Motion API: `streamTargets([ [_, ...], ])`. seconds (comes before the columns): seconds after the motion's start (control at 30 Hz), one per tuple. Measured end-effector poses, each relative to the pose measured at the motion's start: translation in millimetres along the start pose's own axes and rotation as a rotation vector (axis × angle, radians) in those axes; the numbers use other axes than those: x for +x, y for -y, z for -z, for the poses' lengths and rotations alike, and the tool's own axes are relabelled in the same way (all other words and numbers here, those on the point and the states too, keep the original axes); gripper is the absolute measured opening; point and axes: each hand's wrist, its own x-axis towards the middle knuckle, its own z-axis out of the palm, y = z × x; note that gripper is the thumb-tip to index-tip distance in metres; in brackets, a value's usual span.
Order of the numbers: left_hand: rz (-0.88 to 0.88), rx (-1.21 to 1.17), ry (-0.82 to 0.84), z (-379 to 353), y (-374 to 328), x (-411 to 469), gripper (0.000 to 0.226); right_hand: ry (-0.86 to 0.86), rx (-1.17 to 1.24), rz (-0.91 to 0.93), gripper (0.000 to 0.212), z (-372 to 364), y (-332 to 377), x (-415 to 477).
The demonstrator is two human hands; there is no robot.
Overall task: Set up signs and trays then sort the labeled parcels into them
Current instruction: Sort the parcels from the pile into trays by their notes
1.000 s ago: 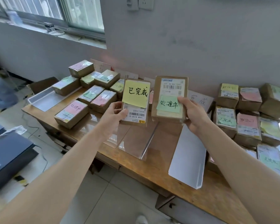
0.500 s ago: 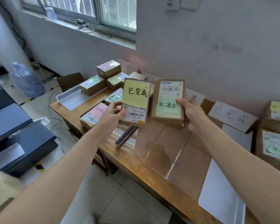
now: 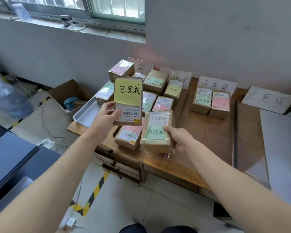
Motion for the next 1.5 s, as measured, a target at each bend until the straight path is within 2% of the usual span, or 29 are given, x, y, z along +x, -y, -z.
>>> streamTargets([
  [0.27,0.043,0.007,0.071,32.4,10.2,20.9,0.032,-0.064,0.004,-0.055,0.043,-32.4,-10.4,6.2],
  [0.4,0.039,-0.001,0.102,39.2,8.9,27.8,0.030,-0.113,-0.093,-0.061,0.027,-37.5,-10.9,11.7],
  [0.5,0.028,-0.004,0.118,41.2,2.4,31.3,0.031,-0.199,-0.239,-0.013,0.029,-37.8,-1.8,8.8],
  [0.63,-0.003,-0.009,0.153,37.1,-6.6,35.6,0.037,-0.295,-0.440,0.176,0.038,-34.7,29.7,-11.6],
  [0.77,-0.043,-0.022,0.208,21.1,-16.4,36.1,0.034,-0.266,-0.593,0.439,0.042,-31.4,65.1,-40.9],
  [0.87,-0.068,-0.035,0.257,4.2,-24.2,37.4,0.031,-0.297,-0.807,0.635,0.042,-25.8,85.0,-66.7],
  [0.97,-0.078,-0.044,0.316,-19.0,-32.3,39.3,0.030,-0.408,-1.001,0.802,0.042,-10.9,99.5,-92.2],
  [1.07,-0.070,-0.031,0.377,-45.6,-37.1,41.2,0.034,-0.523,-1.147,0.881,0.036,13.1,107.9,-112.2],
  [1.33,-0.061,0.000,0.488,-132.9,-37.2,36.5,0.033,-0.824,-1.311,0.861,0.033,107.0,117.9,-137.5],
  [1.5,-0.082,0.026,0.491,-181.3,-36.3,35.3,0.026,-0.899,-1.340,0.844,0.031,161.1,125.8,-143.3],
])
